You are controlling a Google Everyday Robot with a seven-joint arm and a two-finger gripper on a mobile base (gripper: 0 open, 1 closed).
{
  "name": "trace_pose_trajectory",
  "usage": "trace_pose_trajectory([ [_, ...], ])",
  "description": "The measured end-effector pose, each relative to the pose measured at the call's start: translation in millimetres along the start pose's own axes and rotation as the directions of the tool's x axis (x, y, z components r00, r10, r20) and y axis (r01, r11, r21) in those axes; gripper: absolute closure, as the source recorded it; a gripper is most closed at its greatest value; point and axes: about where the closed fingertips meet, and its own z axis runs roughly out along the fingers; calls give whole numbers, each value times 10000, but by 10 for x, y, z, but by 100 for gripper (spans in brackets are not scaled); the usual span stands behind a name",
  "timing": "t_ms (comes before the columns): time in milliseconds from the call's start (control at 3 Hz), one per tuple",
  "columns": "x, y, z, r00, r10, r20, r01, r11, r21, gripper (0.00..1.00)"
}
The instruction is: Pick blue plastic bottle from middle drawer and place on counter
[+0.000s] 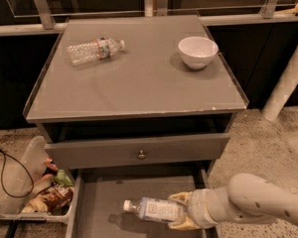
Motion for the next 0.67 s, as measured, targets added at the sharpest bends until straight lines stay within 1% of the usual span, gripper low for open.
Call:
trace_pose_trajectory([
  [333,-324,-104,-563,9977,-677,64,674,9972,318,100],
  [667,-663,-340,-1070,9947,-1024,-28,1023,9922,715,100],
])
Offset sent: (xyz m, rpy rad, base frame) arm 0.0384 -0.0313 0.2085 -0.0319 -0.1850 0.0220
